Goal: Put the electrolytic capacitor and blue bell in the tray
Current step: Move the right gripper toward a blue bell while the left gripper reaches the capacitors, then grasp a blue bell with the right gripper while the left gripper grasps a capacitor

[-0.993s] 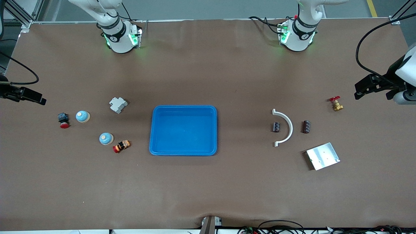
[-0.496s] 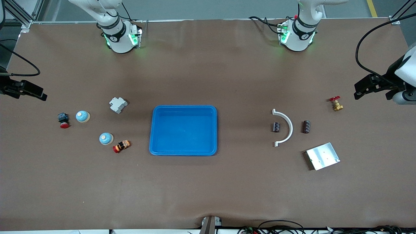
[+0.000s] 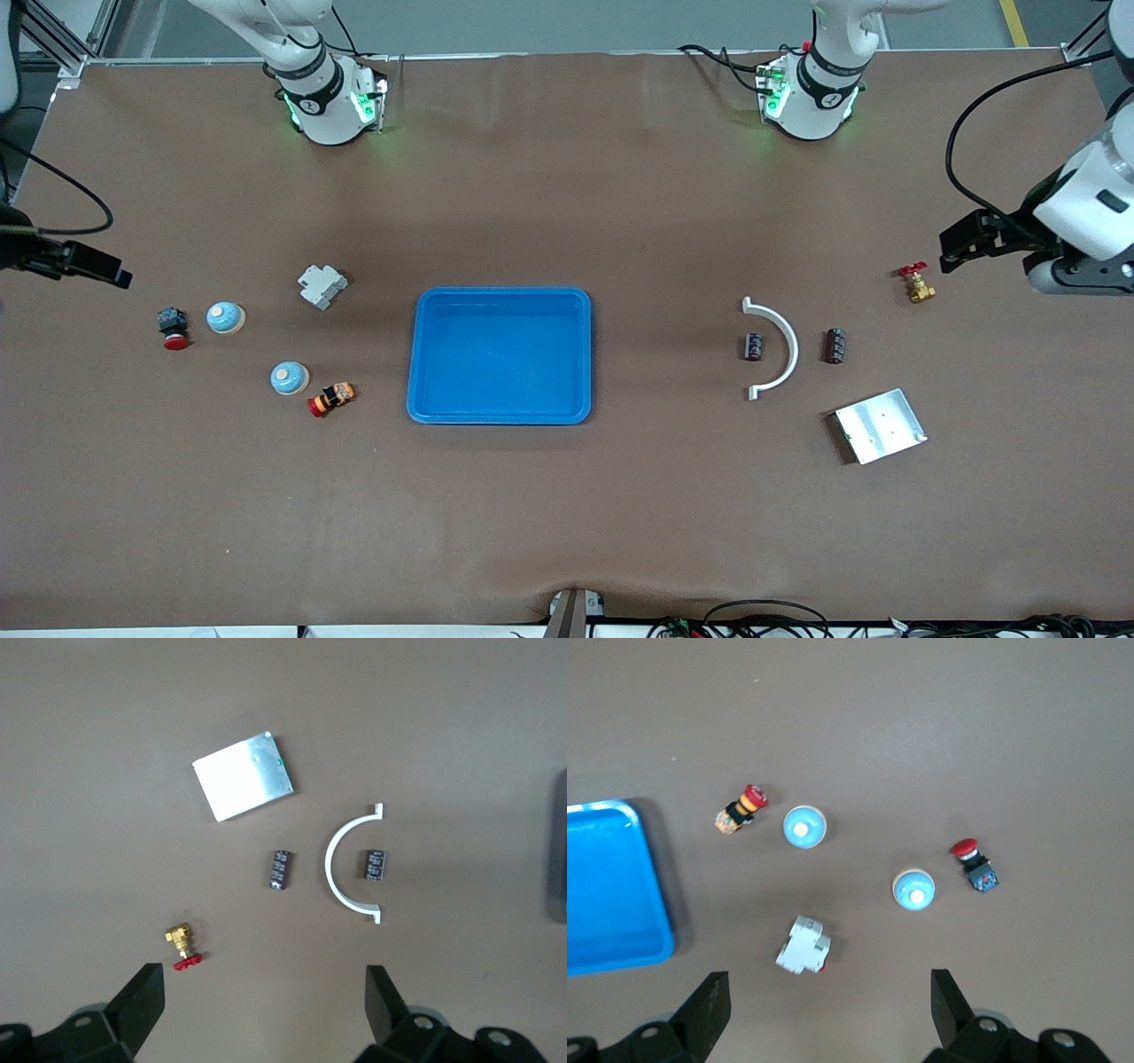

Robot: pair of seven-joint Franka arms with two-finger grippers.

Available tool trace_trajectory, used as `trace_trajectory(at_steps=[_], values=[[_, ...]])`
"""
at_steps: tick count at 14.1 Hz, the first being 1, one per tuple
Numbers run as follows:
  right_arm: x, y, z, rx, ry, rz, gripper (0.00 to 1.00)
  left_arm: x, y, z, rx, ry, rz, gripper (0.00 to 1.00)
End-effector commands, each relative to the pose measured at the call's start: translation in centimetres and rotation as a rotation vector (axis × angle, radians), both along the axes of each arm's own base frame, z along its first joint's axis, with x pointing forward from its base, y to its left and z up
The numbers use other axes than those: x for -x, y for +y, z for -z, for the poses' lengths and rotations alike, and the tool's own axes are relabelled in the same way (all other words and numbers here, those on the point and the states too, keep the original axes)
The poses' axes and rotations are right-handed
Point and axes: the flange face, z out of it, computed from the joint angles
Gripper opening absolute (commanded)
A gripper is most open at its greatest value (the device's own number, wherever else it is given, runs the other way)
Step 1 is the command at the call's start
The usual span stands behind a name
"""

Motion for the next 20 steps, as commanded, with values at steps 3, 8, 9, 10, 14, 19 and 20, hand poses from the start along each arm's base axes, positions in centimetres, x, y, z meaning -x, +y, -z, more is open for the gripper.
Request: trace_trajectory(at_steps=[3,8,9,10,14,19,20], values=[[0.9,-2.3,11.2,-0.001,0.056,0.024,1.00,0.4,-3.4,5.9,0.009,0.005,0.010,1.00],[4.6,-4.1,22.9,0.022,0.093,0.040,1.00,1.1,-7.0,12.4,0.017,-0.005,0.004,1.00],[5.1,-4.2,24.6,0.019,0.095,0.043,1.00,1.4,-7.7,14.1,0.023,-0.018,0.005,1.00],[5.3,-4.7,25.8,0.016,0.106,0.053,1.00,1.9,-8.6,15.9,0.028,-0.030,-0.006,1.00],[5.9,-5.8,30.2,0.009,0.149,0.068,1.00,3.1,-11.3,21.5,0.036,-0.028,-0.002,1.00],[6.1,-7.8,32.2,0.059,0.136,0.054,1.00,3.2,-13.9,26.9,0.022,0.020,0.003,1.00],[6.1,-7.7,32.5,0.057,0.142,0.057,1.00,3.5,-14.3,27.7,0.018,0.030,0.013,1.00]])
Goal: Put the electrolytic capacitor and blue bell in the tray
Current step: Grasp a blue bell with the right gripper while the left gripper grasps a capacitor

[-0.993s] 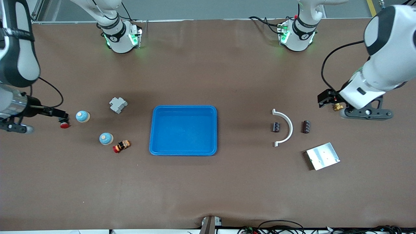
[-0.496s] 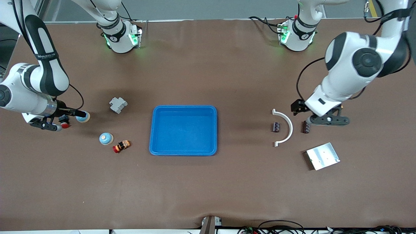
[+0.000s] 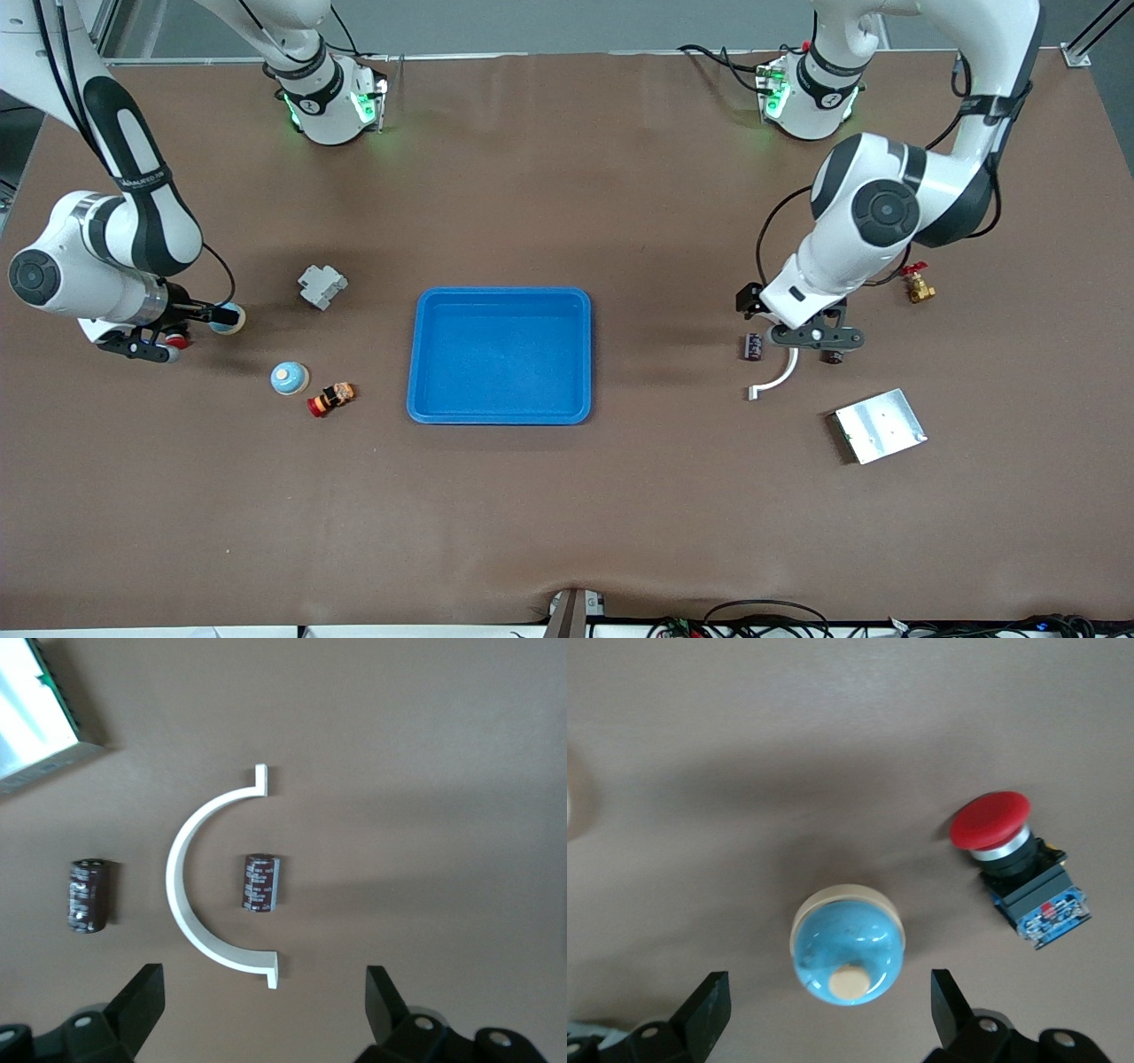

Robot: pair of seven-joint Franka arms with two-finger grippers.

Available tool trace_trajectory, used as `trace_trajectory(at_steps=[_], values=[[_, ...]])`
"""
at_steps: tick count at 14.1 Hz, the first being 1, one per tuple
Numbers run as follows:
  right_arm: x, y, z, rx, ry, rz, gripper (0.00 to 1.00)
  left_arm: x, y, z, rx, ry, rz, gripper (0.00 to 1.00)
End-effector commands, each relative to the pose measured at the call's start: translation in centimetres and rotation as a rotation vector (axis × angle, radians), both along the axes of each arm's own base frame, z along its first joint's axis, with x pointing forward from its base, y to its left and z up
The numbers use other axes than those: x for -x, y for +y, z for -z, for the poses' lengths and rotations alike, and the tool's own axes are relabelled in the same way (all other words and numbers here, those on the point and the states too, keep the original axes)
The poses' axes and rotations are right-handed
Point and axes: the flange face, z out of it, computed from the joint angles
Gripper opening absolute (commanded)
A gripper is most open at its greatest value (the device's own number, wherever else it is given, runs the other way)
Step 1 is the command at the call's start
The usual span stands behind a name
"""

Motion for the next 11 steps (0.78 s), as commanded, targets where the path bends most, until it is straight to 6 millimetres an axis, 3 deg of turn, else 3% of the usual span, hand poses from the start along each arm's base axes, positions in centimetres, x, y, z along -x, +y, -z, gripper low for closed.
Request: trace_trajectory(at_steps=[1,3,11], values=[[0.3,-0.4,1.7,0.005,0.016,-0.005,1.00,0.1,-0.3,1.3,-0.023,-0.014,0.016,1.00],[0.4,-0.1,3.1,0.001,0.023,-0.010,1.00,-0.2,-0.4,3.0,-0.021,-0.013,0.022,1.00],[0.4,-0.1,3.5,0.001,0.022,-0.013,1.00,-0.1,-0.4,8.9,-0.038,-0.050,0.023,1.00]])
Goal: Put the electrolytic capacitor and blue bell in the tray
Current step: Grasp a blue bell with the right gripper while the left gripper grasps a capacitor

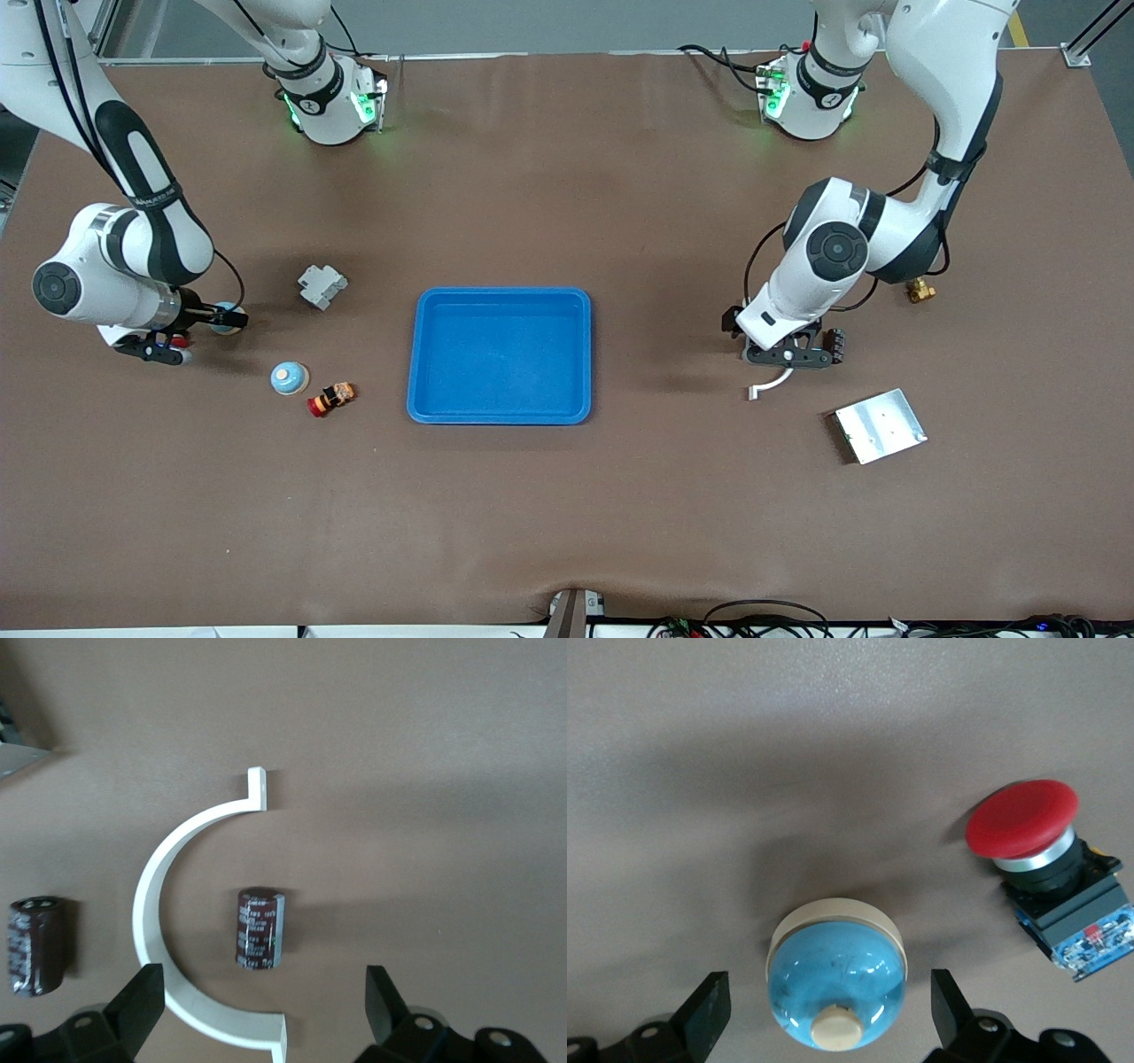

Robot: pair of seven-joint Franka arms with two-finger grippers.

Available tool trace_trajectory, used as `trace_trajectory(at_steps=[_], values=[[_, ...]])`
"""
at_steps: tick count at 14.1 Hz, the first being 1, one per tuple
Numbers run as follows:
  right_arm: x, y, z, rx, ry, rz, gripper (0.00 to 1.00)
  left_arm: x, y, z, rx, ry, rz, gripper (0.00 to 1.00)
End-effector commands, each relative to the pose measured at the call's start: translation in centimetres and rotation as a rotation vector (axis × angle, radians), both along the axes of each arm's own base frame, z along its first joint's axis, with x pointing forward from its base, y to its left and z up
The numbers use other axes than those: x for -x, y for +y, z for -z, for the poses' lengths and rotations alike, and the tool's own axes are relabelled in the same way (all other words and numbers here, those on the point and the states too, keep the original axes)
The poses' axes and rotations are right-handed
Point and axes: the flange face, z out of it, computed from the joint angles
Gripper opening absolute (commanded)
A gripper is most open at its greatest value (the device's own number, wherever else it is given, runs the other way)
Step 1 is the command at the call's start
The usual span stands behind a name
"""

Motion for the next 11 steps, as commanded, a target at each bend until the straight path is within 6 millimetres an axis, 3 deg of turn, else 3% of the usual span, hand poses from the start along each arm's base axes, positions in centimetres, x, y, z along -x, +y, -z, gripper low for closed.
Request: trace_trajectory(at_steps=[1,3,7,10,11], values=[[0.0,0.0,0.6,0.006,0.005,-0.018,1.00,0.3,-0.2,1.3,0.005,-0.025,0.000,1.00],[0.2,0.0,1.5,0.003,0.009,-0.020,1.00,0.4,0.0,2.3,0.012,-0.024,-0.003,1.00],[0.1,-0.6,1.3,0.005,0.006,-0.029,0.99,1.1,0.4,4.5,0.025,-0.043,0.013,1.00],[0.2,-0.6,1.2,0.004,0.012,-0.027,0.59,1.2,0.6,5.3,0.018,-0.047,0.030,1.00],[0.1,-0.6,1.1,0.005,0.011,-0.029,0.52,1.3,0.7,5.6,0.011,-0.050,0.036,1.00]])
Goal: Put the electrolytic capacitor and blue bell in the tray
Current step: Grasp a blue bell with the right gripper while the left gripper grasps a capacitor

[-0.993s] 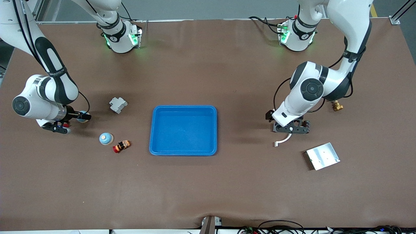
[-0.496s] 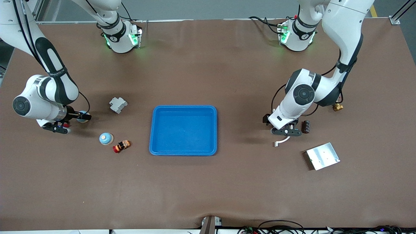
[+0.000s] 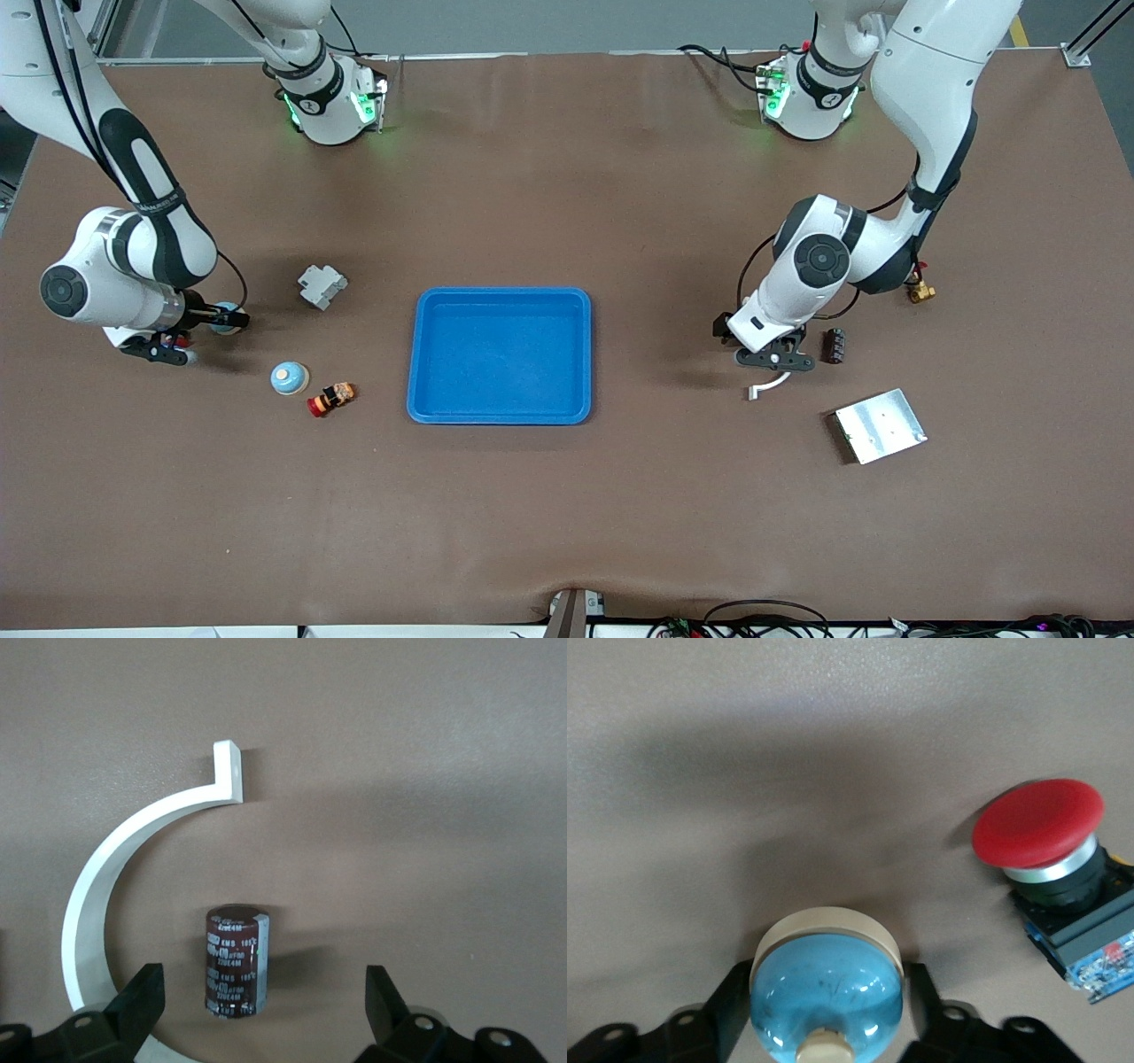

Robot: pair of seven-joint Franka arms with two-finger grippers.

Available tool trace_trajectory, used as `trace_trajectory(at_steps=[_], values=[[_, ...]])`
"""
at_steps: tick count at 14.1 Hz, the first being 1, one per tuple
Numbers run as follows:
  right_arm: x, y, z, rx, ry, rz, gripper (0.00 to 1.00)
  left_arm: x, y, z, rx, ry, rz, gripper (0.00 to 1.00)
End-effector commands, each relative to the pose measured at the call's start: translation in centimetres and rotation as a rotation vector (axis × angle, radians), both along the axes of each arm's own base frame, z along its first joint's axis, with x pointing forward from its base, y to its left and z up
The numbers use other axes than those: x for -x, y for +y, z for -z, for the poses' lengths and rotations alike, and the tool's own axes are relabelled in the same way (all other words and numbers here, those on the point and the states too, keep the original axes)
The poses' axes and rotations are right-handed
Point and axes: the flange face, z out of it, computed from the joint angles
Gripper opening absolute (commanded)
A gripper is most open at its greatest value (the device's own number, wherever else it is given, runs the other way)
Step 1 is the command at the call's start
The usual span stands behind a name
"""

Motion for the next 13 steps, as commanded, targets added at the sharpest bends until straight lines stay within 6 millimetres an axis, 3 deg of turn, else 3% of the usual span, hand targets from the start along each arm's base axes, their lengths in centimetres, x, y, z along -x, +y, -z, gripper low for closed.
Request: trace_trajectory(at_steps=[1,3,6,8,11,13], values=[[-0.1,-0.2,-0.3,0.006,0.002,-0.036,0.52,0.2,0.3,0.5,-0.014,-0.029,0.006,1.00],[-0.4,0.0,-0.7,-0.010,0.002,-0.105,0.37,0.2,0.3,0.9,-0.018,-0.032,0.007,1.00],[-1.3,0.2,-2.5,-0.021,0.046,-0.111,0.30,0.2,0.4,1.1,-0.019,-0.032,0.005,0.99],[-3.1,2.5,-5.3,-0.027,0.058,-0.143,0.25,0.2,0.5,1.2,-0.019,-0.031,0.005,0.69],[-5.6,7.9,-8.9,-0.071,0.075,-0.189,0.18,0.0,1.1,1.3,-0.021,-0.030,-0.003,0.18],[-6.8,13.2,-10.2,-0.136,0.068,-0.206,0.07,0.0,1.1,1.2,-0.027,-0.033,0.007,0.10]])
